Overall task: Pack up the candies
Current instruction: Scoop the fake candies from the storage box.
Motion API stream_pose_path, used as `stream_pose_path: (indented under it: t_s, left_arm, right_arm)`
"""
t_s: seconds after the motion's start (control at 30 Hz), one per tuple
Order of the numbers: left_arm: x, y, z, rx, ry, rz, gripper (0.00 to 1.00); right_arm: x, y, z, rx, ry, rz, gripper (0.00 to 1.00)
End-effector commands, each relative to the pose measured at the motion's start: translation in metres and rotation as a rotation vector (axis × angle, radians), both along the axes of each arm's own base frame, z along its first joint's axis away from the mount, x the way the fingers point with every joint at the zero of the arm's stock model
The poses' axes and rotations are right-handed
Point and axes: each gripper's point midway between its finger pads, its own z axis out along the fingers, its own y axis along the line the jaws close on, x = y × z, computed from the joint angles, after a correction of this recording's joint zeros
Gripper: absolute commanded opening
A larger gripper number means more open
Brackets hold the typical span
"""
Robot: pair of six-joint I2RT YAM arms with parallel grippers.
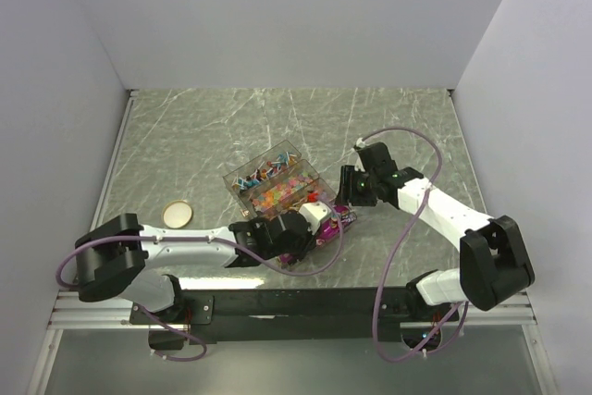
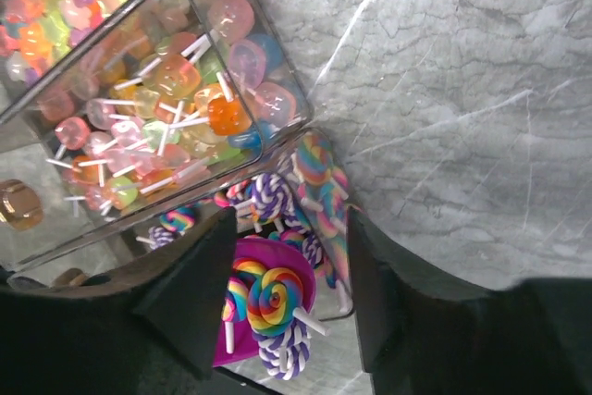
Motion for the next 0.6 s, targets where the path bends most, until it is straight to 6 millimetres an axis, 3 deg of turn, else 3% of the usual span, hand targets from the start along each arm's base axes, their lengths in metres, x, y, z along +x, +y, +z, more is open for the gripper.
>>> stream_pose_path:
  t_s: [0.0, 0.1, 0.3, 0.57]
  left_arm:
    - [-0.009, -0.015, 0.026, -0.106, -0.02, -0.053, 0.01]
    - [-0.009, -0.013, 0.029, -0.112, -0.025, -0.05, 0.01]
    - [-0.009, -0.01, 0.032, -0.116, -0.026, -0.04, 0.01]
    - [-0.004, -0.007, 0.055, -0.134, -0.053, -0.018, 0.01]
  right_arm:
    - [0.011, 0.003, 0.033, 0.033, -0.074, -0.007, 0.6]
    - [0.012, 0.002, 0.045, 0.054, -0.1, -0.018, 0.65]
    - [0.013, 0.004, 0.09, 0.123, -0.202, -0.02, 0.79]
    - [0.012, -0.018, 0.128, 0.119, -0.301, -0.079, 0.91]
